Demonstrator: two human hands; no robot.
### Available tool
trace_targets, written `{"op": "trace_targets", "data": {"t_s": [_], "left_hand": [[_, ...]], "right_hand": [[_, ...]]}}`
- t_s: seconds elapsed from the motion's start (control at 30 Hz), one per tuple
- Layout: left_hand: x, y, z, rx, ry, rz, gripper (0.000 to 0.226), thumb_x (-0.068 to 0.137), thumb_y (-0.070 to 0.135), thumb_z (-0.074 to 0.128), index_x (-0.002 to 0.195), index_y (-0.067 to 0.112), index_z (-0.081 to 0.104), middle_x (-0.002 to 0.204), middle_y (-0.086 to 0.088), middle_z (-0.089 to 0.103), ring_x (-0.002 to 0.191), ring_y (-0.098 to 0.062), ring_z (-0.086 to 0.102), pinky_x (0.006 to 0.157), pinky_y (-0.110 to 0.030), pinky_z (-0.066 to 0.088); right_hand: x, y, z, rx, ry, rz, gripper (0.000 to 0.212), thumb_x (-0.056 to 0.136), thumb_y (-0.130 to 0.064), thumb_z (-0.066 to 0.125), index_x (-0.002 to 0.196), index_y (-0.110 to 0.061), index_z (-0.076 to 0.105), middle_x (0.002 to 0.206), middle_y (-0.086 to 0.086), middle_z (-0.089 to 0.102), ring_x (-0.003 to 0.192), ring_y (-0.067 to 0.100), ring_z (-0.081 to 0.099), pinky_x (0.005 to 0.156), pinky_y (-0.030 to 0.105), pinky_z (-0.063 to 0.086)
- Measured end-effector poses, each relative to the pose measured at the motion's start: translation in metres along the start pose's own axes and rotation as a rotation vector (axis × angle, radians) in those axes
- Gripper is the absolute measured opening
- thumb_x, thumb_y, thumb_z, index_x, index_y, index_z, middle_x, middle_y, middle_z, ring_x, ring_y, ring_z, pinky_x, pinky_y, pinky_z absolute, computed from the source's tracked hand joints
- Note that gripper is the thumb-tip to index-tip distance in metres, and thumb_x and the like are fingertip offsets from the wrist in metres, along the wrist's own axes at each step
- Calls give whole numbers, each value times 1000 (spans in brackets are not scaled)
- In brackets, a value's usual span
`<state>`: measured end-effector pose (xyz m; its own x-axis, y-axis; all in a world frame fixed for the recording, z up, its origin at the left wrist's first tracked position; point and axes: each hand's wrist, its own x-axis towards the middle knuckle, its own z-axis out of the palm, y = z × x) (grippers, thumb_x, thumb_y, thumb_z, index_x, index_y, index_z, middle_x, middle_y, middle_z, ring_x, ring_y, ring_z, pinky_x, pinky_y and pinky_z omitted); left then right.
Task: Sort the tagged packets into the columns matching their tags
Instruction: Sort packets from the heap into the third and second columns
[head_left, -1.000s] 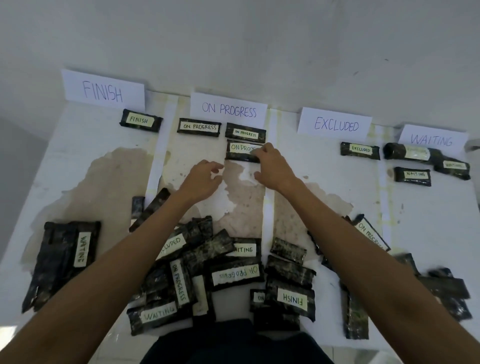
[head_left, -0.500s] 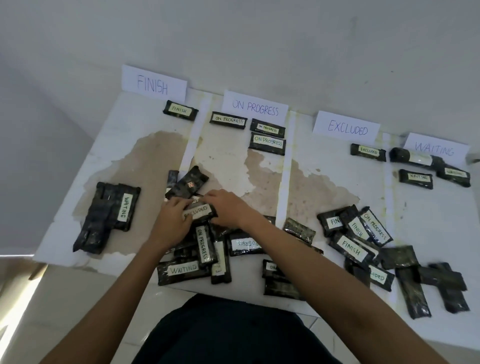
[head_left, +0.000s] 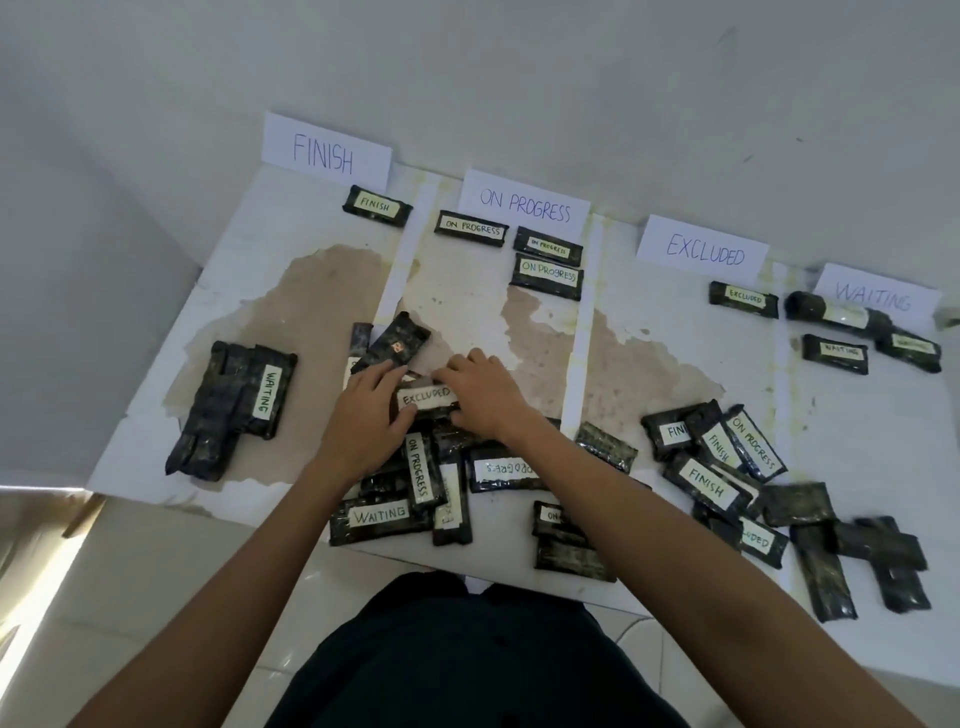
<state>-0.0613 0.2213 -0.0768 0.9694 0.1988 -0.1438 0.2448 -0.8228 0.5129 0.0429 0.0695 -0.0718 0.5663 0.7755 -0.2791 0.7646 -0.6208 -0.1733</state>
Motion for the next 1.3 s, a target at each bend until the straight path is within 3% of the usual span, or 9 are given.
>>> {"op": "trace_targets", "data": {"t_s": [0.2, 0.67, 0.83, 1.0, 1.17, 1.3], "left_hand": [[16, 31, 2, 32, -16, 90, 56, 92, 36, 51, 140, 10, 38, 147, -12, 37, 136, -31, 30, 111, -45, 28], [82, 132, 49, -52, -152, 230, 57, 90, 19, 53, 143, 10, 32, 147, -12, 34, 134, -30, 31, 111, -41, 30], [122, 166, 80, 9, -194, 264, 60, 91, 15, 51, 144, 3, 27, 150, -16, 30, 139, -29, 25, 115, -38, 21], [151, 189, 117, 34, -230, 245, 66, 90, 18, 52, 146, 4, 20, 153, -16, 23, 142, -30, 20, 117, -40, 20], [174, 210, 143, 46, -166, 262, 69, 83, 8, 55, 144, -3, 24, 150, -24, 27, 138, -38, 26, 110, -48, 31], [198, 225, 159, 59, -153, 243, 70, 86, 13, 53, 146, 1, 19, 153, -21, 19, 140, -36, 22, 109, -46, 31]], "right_hand": [[-38, 48, -11, 92, 82, 150, 55, 79, -24, 66, 131, -19, 47, 126, 6, 52, 113, 26, 41, 94, 39, 37], [-114, 168, -21, 231, 183, 445, 51, 80, -21, 67, 129, -19, 52, 123, 6, 56, 110, 29, 44, 93, 42, 41], [-120, 226, -19, 210, 178, 537, 51, 81, -19, 66, 129, -19, 51, 124, 6, 55, 110, 29, 45, 88, 40, 42], [-103, 281, -12, 235, 198, 571, 49, 80, -14, 66, 127, -16, 54, 123, 9, 55, 108, 32, 45, 85, 42, 41], [-77, 323, -5, 221, 261, 546, 46, 80, -11, 64, 126, -16, 56, 121, 8, 57, 105, 31, 47, 81, 41, 41], [-59, 349, -2, 208, 318, 502, 47, 77, -5, 66, 122, -12, 58, 117, 11, 59, 102, 34, 48, 81, 44, 43]]}}
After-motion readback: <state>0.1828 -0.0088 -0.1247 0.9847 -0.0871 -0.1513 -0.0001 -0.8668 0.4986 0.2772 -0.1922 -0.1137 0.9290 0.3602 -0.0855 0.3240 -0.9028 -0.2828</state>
